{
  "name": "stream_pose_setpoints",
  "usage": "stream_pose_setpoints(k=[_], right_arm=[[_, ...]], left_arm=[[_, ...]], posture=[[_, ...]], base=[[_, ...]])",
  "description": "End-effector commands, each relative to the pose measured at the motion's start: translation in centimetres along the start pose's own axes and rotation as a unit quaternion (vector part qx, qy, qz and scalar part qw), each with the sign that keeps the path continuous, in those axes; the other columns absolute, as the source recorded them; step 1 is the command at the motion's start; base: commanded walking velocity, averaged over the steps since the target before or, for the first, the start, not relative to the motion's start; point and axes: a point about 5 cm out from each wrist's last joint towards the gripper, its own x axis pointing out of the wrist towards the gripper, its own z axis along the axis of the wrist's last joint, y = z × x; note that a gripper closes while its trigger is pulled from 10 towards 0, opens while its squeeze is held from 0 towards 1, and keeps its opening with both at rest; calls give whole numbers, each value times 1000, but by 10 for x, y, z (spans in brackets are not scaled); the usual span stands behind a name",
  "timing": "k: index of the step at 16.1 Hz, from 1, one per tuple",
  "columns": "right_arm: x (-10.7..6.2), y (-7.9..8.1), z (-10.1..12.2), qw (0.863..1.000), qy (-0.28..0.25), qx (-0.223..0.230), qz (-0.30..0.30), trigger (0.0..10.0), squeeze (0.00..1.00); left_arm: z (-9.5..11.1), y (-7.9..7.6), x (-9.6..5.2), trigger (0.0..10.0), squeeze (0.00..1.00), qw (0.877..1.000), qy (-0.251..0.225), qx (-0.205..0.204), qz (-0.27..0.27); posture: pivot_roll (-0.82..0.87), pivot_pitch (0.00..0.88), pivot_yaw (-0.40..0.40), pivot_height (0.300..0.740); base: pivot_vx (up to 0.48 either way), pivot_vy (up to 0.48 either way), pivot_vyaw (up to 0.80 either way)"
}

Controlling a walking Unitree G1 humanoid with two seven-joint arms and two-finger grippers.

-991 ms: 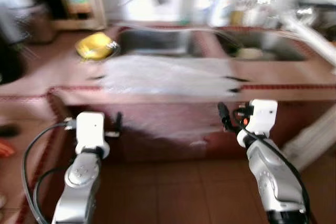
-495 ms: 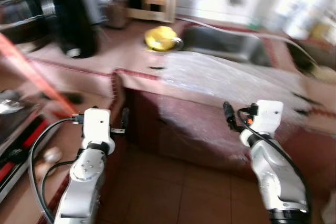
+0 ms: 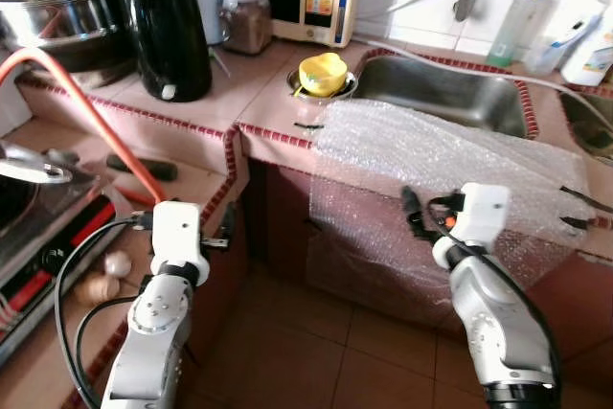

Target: Kitchen organization

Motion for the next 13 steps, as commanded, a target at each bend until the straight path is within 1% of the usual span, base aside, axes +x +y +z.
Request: stream_pose_setpoints(k=[1,3,5,7,13], right_arm=[[0,-4,1,1000,2,-2,-10,10000,0],[-1,-5,2,1000,1,-6,-12,10000,0],[-1,-6,2,1000,1,-7,-14,10000,0],[-3,-7,1,1000,2,-9,-16,10000,0],[-2,-7,2,1000,4,-14,-14,10000,0]], left_arm=[[3,-3,0,10000,0,1000,-6,-3,-13],[3,-6,-1,10000,0,1000,-8,-11,-26],[2,-7,-2,10000,0,999,-6,-17,-32],[2,-8,-2,10000,0,999,-6,-18,-32],[1,-10,-3,10000,0,999,-3,-24,-35]], posture=[[-29,0,-63,740],[-33,0,-64,740],[-36,0,-65,740],[-39,0,-68,740],[-43,3,-69,740]], base=[[0,0,-800],[0,0,-800],[0,-311,-800],[0,-371,-800],[0,-480,-786]])
